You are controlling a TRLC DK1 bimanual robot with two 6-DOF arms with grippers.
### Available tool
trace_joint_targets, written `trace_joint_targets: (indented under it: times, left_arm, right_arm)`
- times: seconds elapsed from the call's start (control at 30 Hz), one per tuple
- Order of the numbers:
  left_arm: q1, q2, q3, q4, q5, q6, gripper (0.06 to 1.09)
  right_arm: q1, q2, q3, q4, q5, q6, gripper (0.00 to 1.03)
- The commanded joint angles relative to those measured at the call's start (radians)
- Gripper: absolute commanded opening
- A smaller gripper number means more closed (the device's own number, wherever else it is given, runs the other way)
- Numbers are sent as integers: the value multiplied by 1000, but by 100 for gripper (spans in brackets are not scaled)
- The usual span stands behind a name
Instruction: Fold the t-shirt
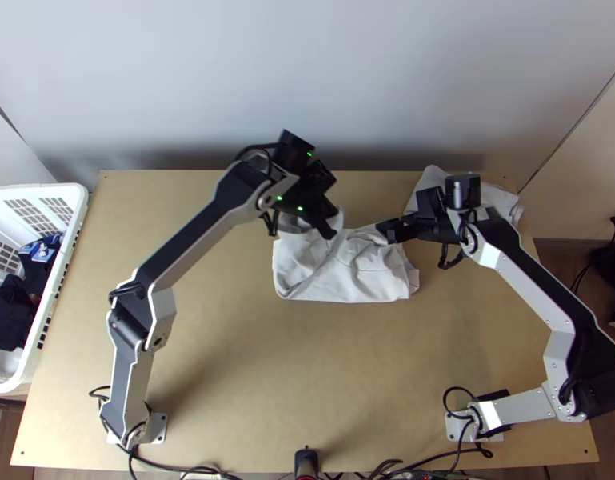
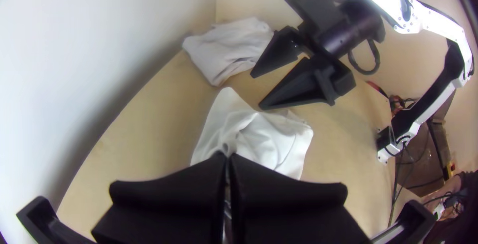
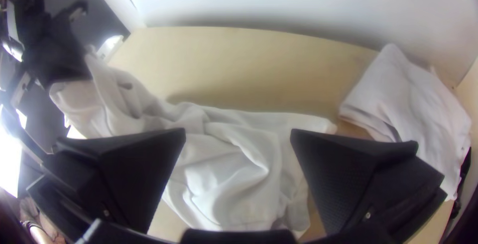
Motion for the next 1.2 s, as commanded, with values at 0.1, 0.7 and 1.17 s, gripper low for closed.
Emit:
trace_joint_targets:
  times: [0.1, 0.7, 1.17]
  left_arm:
    - [-69, 72, 6, 102, 37, -21, 9]
    - [-184, 356, 10, 401, 80, -64, 9]
    - [-191, 402, 18, 466, 80, -100, 104]
  right_arm:
    - [-83, -73, -105, 20, 27, -17, 98]
    - [-150, -279, -222, 20, 28, -67, 98]
    - [-155, -317, -265, 22, 30, -66, 98]
